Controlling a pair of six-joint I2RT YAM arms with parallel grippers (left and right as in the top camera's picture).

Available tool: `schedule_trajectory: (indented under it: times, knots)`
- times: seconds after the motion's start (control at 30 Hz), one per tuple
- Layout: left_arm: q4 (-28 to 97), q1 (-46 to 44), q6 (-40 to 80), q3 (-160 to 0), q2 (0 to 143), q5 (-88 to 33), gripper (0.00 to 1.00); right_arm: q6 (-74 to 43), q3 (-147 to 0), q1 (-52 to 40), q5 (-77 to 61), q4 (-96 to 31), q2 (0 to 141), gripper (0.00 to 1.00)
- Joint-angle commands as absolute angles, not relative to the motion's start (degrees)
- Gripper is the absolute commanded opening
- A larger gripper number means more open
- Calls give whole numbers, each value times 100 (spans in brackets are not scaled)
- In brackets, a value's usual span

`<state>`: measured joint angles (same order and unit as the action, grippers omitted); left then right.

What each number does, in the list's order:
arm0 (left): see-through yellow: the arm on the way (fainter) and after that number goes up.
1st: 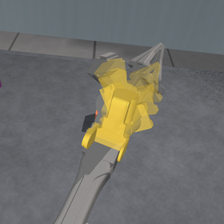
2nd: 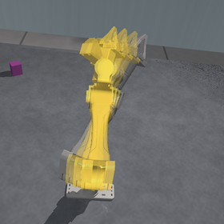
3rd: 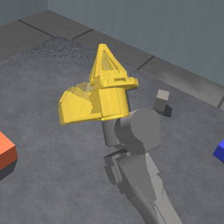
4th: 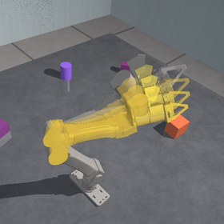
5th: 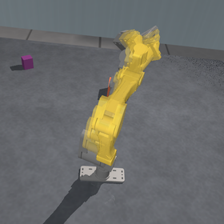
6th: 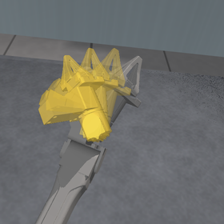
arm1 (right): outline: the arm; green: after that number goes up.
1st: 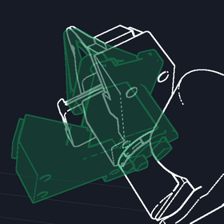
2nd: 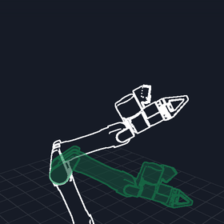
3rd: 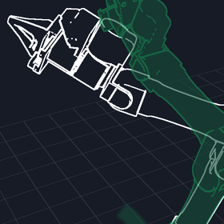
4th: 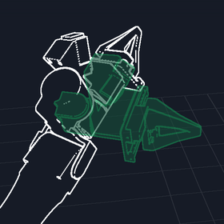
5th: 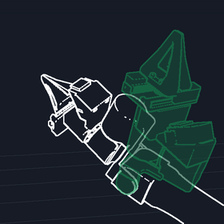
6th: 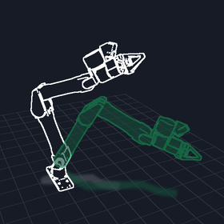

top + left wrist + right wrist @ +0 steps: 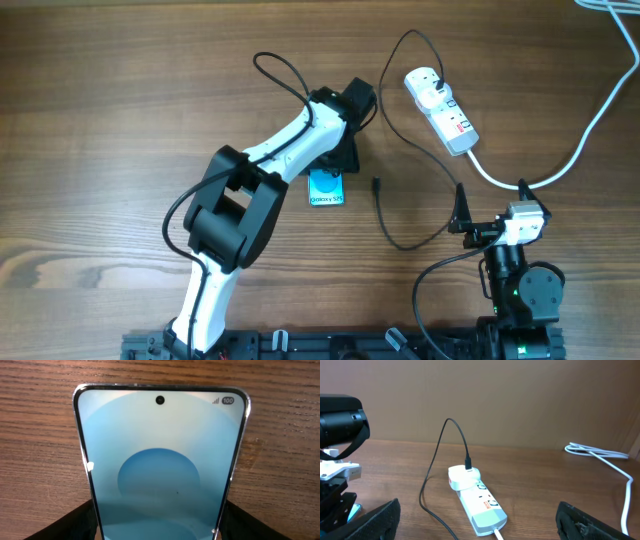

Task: Plug charger to phone and switch on socket

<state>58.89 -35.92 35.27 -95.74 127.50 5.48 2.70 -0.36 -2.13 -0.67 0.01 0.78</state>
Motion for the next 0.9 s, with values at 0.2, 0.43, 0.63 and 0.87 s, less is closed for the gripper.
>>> schedule_trajectory:
  times: [0.2,0.43,0.63,0.87]
  knots:
    - [5909,-3649,3649,-9133,12969,827,77,301,-30,-185,-143,19,54,100]
    - [5881,-3649,3649,-9133,12969,867,77,298,-30,-185,-141,19,54,100]
    - [5876,-3647,3647,-9133,12969,873,77,301,-30,-185,-141,19,54,100]
    - [5876,-3649,3649,-9133,12969,895,79,301,-30,-185,-141,19,54,100]
